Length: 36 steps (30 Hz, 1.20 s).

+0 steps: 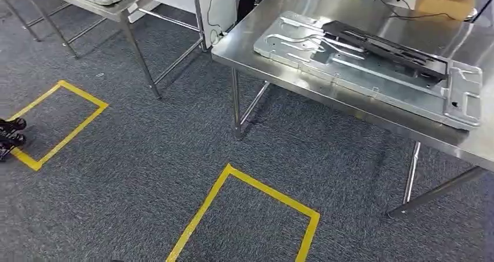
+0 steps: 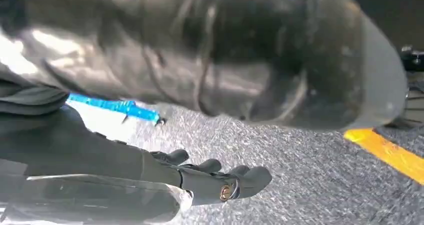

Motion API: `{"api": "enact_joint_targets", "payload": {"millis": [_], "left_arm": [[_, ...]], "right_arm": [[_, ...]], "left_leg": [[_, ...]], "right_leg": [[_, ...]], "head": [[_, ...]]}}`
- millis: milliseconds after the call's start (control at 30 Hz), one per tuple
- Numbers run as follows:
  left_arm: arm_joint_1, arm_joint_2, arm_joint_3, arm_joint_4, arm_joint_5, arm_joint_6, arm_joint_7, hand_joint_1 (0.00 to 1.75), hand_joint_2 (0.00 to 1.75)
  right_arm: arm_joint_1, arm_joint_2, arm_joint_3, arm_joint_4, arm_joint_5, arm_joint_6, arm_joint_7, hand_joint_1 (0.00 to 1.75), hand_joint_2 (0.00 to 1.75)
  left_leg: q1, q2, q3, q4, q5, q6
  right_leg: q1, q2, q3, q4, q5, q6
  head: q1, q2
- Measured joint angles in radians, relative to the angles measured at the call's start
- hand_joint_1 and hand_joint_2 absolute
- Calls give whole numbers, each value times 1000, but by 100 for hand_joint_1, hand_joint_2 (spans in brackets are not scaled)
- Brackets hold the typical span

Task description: Take the parts from the cabinet and place them on the table.

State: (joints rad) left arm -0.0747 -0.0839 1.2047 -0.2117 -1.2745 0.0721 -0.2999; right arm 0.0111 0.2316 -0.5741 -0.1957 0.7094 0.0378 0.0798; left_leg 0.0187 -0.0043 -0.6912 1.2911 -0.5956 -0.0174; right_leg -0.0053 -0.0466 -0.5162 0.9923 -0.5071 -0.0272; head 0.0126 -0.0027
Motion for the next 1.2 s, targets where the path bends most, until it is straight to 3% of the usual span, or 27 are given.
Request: {"api": "enact_joint_targets", "payload": {"millis": [67, 100, 133, 167, 267, 300, 333, 367, 433, 467, 500, 567, 600, 633, 667, 767, 800, 833, 867, 933, 967, 1000, 1067, 1100, 1133, 1167, 1200], "left_arm": [[0, 0, 1, 0, 0, 2, 3, 0, 0], [-1, 0, 1, 0, 0, 2, 3, 0, 0], [-4, 0, 1, 0, 0, 2, -8, 0, 0], [-3, -1, 1, 0, -2, 2, -23, 0, 0], [8, -7, 1, 0, -9, 0, -42, 0, 0], [8, -11, 1, 0, -10, -1, -45, 0, 0], [7, -13, 1, 0, -10, -1, -46, 0, 0], [5, -14, 1, 0, -11, -1, -47, 0, 0], [3, -18, 1, 0, -15, -1, -49, 0, 0], [5, -18, 1, 0, -15, -1, -49, 0, 0], [6, -18, 1, 0, -16, -1, -50, 0, 0], [8, -19, 1, 0, -17, -1, -51, 0, 0], [7, -20, 1, 0, -17, 0, -51, 0, 0], [7, -22, 1, 0, -17, -1, -52, 0, 0], [2, -24, 1, 0, -17, 0, -53, 0, 0], [8, -24, 1, 0, -18, 0, -53, 0, 0], [10, -24, 1, 0, -18, 0, -53, 0, 0], [13, -27, 1, 0, -18, -1, -52, 0, 0], [11, -27, 1, 0, -17, 0, -51, 0, 0], [5, -27, 1, 0, -18, -1, -51, 0, 0], [6, -27, 1, 0, -18, -1, -51, 0, 0], [9, -27, 1, 0, -18, -2, -51, 0, 0], [13, -26, 2, 0, -18, -2, -51, 0, 0], [12, -26, 2, -1, -18, -2, -51, 0, 0], [11, -26, 2, -1, -18, -2, -51, 0, 0], [6, -26, 2, -1, -18, -2, -51, 0, 0], [6, -26, 2, -1, -18, -2, -51, 0, 0]], "right_arm": [[-1, 0, 0, 0, 10, 11, 0, 0, 0], [-2, 0, 0, 1, 11, 17, 1, 0, 0], [-2, 0, 0, 1, 8, 21, 8, 0, 0], [-3, 1, -1, 2, 6, 29, 21, 0, 0], [-10, 2, -7, 2, 4, 49, 50, 0, 0], [-11, 2, -10, 2, 6, 54, 56, 0, 0], [-11, 2, -11, 2, 8, 54, 58, 0, 0], [-9, 2, -13, 3, 9, 54, 58, 0, 0], [-9, 2, -16, 5, 11, 51, 58, 0, 0], [-9, 2, -16, 6, 14, 50, 57, 0, 0], [-9, 2, -17, 6, 17, 48, 55, 0, 0], [-8, 2, -17, 6, 26, 45, 50, 0, 0], [-8, 2, -17, 6, 29, 45, 47, 0, 0], [-6, 2, -17, 8, 31, 45, 47, 0, 0], [-5, 2, -17, 8, 32, 45, 47, 0, 0], [-12, 2, -17, 8, 39, 43, 45, 0, 0], [-11, 5, -17, 9, 42, 43, 46, 0, 0], [-10, 4, -17, 9, 44, 43, 47, 0, 0], [-9, 5, -17, 9, 44, 43, 47, 0, 0], [-6, 5, -17, 9, 44, 42, 47, 0, 0], [-6, 5, -17, 9, 45, 42, 47, 0, 0], [-6, 5, -17, 9, 45, 42, 47, 0, 0], [-8, 5, -17, 9, 45, 42, 47, 0, 0], [-9, 5, -17, 9, 45, 41, 47, 0, 0], [-9, 5, -17, 9, 45, 41, 47, 0, 0], [-9, 5, -17, 9, 45, 41, 47, 0, 0], [-10, 5, -17, 9, 45, 41, 47, 0, 0]], "left_leg": [[1, 17, 91, -159, 79, 2], [0, 49, 143, -249, 107, 5], [-13, 80, 156, -277, 87, 12], [-12, 61, 151, -277, 96, 23], [-11, 36, 140, -281, 102, 34], [-5, 28, 148, -289, 110, 45], [-5, 21, 144, -289, 113, 50], [-5, 11, 138, -289, 117, 56], [-6, -11, 130, -288, 120, 59], [-6, -22, 128, -286, 122, 59], [-6, -34, 128, -285, 123, 57], [-6, -65, 129, -281, 124, 55], [-6, -77, 129, -279, 124, 53], [-4, -86, 124, -277, 126, 49], [-9, -99, 116, -270, 127, 42], [0, -136, 104, -280, 142, 18], [-2, -128, 100, -273, 137, 16], [-8, -55, 89, -248, 116, 13], [-7, -22, 62, -192, 78, 12], [-6, -6, -7, -39, 2, 4], [-4, -2, -32, 23, -17, 0], [-3, -1, -30, 28, -7, -1], [-3, 7, 44, -94, 62, 0], [-3, 25, 98, -189, 100, 4], [-6, 75, 143, -271, 114, 9], [-18, 94, 151, -287, 105, 16], [-16, 75, 145, -286, 108, 22]], "right_leg": [[-1, -23, -2, 9, -5, 5], [0, -33, -2, 14, -9, 9], [9, -41, -4, 19, -14, 16], [10, -46, -5, 21, -14, 20], [11, -68, -1, 19, -11, 30], [5, -51, -2, 29, -24, 38], [2, -8, -13, 58, -52, 43], [-1, 21, -45, 129, -101, 45], [-2, 39, -117, 288, -174, 48], [-2, 41, -135, 328, -179, 49], [-2, 42, -129, 320, -159, 48], [-3, 53, -58, 175, -63, 41], [-3, 85, -17, 87, -20, 35], [-5, 144, 3, 43, -24, 27], [-7, 152, 5, 22, -24, 27], [1, 116, 3, 23, -21, 20], [-15, 98, 7, 8, -13, 10], [-10, 84, 10, 0, -9, 1], [-8, 67, 9, 0, -7, -2], [-4, 32, 5, 2, -8, -4], [-3, 14, 4, 2, -9, -4], [-3, -2, 4, 2, -9, -4], [-2, -28, 8, 3, -12, -1], [-2, -39, 10, 5, -14, 2], [0, -50, 13, 6, -18, 6], [10, -60, 11, 12, -22, 13], [10, -67, 12, 11, -22, 17]], "head": [[0, 0], [0, 0], [0, 0], [2, 0], [1, 0], [1, 0], [2, 0], [2, 0], [2, 0], [2, 0], [2, 0], [2, 0], [2, 0], [2, 0], [2, 0], [2, 0], [2, 0], [0, 0], [-2, 0], [-2, 0], [-2, 0], [-2, 0], [-2, 0], [-2, 0], [-2, 0], [-2, 0], [-1, 0]]}}
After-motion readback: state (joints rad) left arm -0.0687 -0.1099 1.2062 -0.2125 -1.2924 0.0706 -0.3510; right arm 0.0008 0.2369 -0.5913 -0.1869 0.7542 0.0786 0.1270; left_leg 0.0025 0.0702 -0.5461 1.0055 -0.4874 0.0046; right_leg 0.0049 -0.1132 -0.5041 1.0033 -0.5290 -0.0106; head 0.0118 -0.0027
